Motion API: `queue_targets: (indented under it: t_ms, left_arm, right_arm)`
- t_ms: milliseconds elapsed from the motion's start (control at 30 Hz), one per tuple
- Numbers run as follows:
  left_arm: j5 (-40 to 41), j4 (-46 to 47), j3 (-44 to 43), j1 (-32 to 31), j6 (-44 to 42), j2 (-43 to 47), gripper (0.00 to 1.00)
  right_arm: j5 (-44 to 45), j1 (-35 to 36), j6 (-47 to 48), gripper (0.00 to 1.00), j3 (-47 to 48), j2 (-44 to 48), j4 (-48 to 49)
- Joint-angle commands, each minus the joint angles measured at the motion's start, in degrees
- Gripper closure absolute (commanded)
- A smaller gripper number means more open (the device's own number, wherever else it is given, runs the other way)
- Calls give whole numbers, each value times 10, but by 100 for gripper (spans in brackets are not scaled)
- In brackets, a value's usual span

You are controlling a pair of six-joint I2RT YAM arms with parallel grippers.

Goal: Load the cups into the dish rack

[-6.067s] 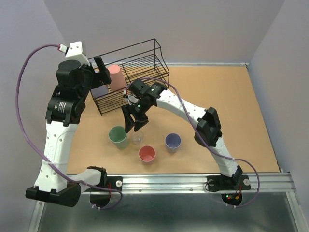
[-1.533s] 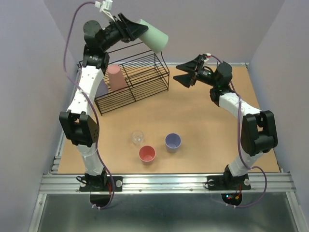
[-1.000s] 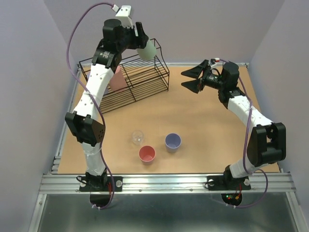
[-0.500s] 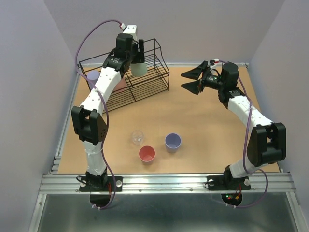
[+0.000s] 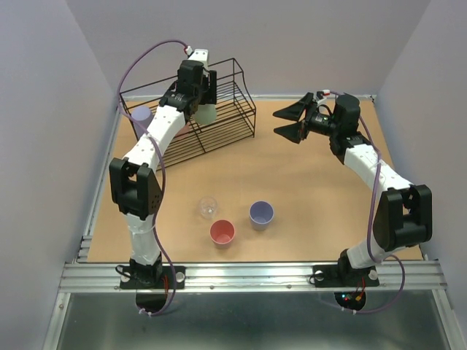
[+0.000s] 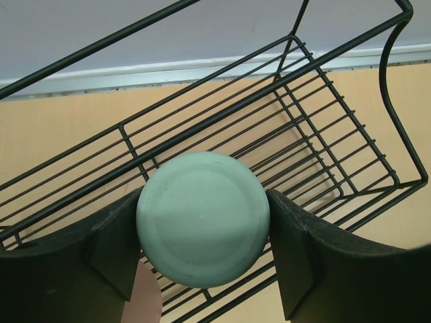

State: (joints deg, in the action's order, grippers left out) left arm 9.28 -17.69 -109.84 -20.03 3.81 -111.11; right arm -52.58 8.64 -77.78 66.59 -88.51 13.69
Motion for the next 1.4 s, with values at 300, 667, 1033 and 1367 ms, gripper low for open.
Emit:
queue_targets:
  t_ms: [300, 667, 1033, 1367]
  left_arm:
    - [46, 10, 74, 0, -20, 94, 100]
    - [59, -4, 75, 0, -22, 103, 47]
    - [51, -34, -4, 1, -23, 90, 17]
    - [63, -59, -80, 0, -32, 97, 8]
  right_arm:
    - [-16, 1, 10, 23, -11, -1, 9]
    - [-16, 5, 8, 23, -14, 2, 8]
    - [-16, 7, 11, 23, -15, 3, 7]
    - [-16, 6, 12, 23, -15, 2, 7]
